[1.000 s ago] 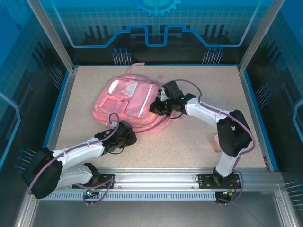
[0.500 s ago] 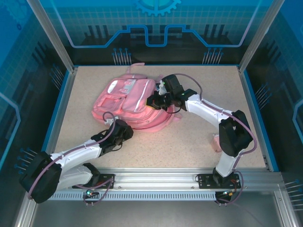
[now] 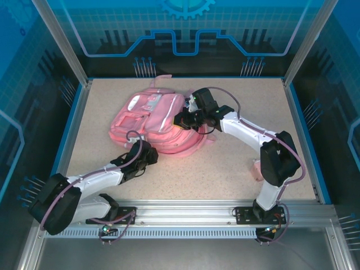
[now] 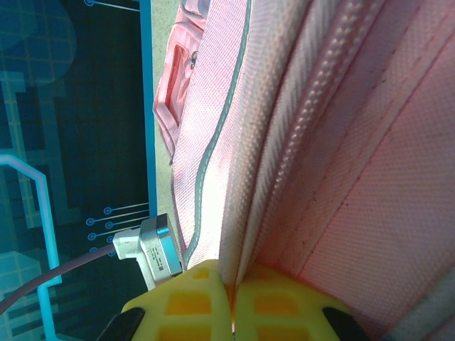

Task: Pack the student bag

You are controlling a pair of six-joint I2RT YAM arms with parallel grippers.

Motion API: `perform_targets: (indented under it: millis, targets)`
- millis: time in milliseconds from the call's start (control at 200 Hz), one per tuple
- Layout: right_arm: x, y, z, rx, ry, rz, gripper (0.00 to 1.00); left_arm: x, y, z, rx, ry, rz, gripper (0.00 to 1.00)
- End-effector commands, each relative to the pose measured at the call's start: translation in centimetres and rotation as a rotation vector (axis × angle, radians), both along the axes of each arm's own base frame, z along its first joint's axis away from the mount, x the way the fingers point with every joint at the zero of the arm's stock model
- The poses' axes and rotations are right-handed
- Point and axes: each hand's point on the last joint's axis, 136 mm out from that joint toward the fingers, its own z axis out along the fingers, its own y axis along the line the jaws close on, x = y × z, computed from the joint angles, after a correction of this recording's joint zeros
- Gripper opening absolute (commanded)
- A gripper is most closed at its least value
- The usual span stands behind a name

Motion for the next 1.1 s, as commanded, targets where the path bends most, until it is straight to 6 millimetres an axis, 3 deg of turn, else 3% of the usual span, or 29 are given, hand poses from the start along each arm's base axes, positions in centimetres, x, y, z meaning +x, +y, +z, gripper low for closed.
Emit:
perform_targets:
  millis: [0,230,465,820,1096]
  targets:
    - [0.7,0.7,4.0,0.087,-0.090,0.026,0.06,0.2,0.3,-0.3,0.029,-0.012,-0.023,0.25]
    - [0.8,0.7,4.0,0.086,-0.090,0.020,0.06,-1.5,0.7,-0.3,-0.001,0.022,-0.023,0.33]
    - [1.0,0.8,4.0,0.091,-0.085,0.017,0.06,-3.1,1.3,-1.0,-0.007,0.067,-0.024,0.31]
    - [0.7,0.8,4.6,0.097,-0.090,0.021,0.06,-0.3,0.7,-1.1,0.036,0.064,-0.045,0.34]
    - [0.5,0.6,4.6,0.091,-0.092,0.019,0.05,1.8,-0.4,0.6,0.033,-0.024,-0.102,0.37]
